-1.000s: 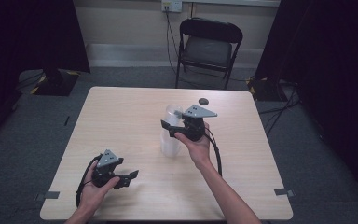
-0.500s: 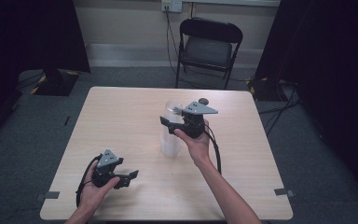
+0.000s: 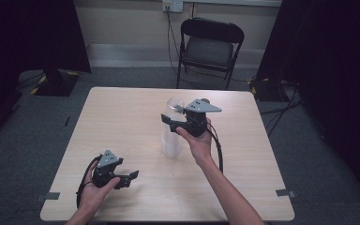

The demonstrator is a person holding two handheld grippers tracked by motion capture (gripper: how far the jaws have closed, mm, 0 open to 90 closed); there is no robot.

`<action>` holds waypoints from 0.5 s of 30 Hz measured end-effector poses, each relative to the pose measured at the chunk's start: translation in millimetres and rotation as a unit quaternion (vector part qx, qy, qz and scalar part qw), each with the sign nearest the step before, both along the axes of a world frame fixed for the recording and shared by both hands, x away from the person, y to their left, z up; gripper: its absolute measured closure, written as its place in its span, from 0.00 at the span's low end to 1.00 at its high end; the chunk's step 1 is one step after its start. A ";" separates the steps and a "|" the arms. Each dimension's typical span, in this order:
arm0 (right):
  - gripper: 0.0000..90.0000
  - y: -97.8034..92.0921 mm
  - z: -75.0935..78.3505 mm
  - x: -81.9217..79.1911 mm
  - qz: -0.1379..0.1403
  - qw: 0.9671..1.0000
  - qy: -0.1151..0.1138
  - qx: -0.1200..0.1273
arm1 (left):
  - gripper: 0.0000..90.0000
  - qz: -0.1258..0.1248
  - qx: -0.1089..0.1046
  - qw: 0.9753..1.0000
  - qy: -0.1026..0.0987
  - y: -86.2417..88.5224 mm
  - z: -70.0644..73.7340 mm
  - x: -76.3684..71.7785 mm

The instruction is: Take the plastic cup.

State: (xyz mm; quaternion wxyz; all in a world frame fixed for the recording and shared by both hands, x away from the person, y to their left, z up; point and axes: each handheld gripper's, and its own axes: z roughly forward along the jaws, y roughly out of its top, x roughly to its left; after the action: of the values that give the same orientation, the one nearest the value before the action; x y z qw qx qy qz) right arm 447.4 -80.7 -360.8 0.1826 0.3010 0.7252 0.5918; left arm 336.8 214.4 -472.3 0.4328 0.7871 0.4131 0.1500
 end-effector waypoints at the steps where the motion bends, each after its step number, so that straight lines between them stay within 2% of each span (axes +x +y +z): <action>1: 0.39 -0.5 0.9 -0.4 -0.001 1.000 0.000 0.002 | 0.18 0.000 0.000 1.000 0.000 0.0 0.1 -0.1; 15: 0.41 -11.3 17.9 -5.8 0.002 0.999 -0.008 0.040 | 0.20 -0.004 0.005 1.000 -0.003 -1.1 0.4 -0.5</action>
State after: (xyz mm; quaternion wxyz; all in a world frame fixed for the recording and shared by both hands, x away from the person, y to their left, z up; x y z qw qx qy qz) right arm 441.6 -92.0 -342.9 0.1753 0.3022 0.7000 0.6228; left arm 336.3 213.3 -471.9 0.4304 0.7905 0.4080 0.1530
